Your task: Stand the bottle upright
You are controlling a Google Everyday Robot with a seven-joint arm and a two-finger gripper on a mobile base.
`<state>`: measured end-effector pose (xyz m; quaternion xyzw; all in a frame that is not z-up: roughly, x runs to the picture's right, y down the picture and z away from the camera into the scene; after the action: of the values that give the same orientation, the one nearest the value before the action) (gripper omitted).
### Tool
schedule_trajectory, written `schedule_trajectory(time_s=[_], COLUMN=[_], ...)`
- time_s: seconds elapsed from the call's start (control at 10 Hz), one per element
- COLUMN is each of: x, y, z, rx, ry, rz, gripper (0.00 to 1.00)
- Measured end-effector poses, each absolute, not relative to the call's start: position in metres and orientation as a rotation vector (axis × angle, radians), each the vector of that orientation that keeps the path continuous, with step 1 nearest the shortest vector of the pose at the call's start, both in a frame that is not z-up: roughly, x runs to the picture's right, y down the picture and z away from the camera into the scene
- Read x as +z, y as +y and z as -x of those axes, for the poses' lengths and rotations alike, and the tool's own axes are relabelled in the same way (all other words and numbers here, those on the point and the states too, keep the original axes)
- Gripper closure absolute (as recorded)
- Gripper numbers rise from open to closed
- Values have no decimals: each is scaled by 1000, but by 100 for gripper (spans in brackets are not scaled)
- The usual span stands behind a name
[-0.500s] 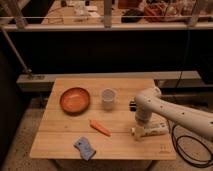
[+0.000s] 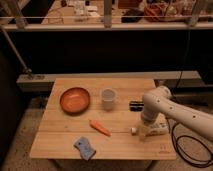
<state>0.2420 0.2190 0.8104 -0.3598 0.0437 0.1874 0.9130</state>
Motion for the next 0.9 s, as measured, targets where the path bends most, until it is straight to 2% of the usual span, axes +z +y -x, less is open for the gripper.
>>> schedule_trajectory(time_s=[0.9], x=[815], y=[244], z=[-249], rx=[173], ry=[30], rz=[766], gripper=[20])
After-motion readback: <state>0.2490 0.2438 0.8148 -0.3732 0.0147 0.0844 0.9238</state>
